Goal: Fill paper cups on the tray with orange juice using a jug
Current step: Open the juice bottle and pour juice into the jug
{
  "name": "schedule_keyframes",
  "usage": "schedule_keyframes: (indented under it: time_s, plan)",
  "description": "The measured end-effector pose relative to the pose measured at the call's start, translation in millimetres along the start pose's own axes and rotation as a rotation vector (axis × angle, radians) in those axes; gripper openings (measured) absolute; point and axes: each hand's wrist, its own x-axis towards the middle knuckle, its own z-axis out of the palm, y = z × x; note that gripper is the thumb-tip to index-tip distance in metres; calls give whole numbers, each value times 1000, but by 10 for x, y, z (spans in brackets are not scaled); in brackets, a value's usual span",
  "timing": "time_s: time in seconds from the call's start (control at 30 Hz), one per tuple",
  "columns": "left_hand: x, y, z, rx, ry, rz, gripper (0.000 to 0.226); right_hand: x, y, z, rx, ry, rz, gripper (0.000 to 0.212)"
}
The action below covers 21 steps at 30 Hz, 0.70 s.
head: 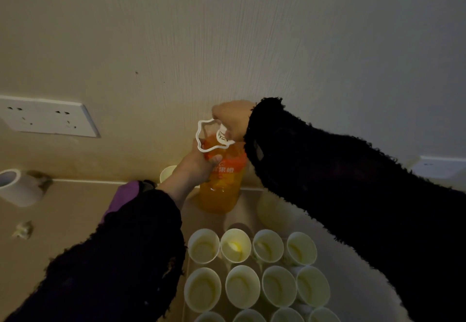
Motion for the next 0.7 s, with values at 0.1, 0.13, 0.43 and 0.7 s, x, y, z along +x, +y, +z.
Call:
schedule_keyframes:
  time_s: [0.1,0.13,0.43,0.7]
  plan:
    - [-9,-8,-10,-27,-15,4,58,-10,-35,8,88,36,52,41]
    - [-1,-12,-12,-22,-18,2,59,-6,-35,16,111,41,66,40]
    - [-30,21,-7,-3,10,-28,57,42,-76,83,114,140,94,26]
    - [-2,28,-85,-36,-32,-64,77,-156,206,45,748,416,191,34]
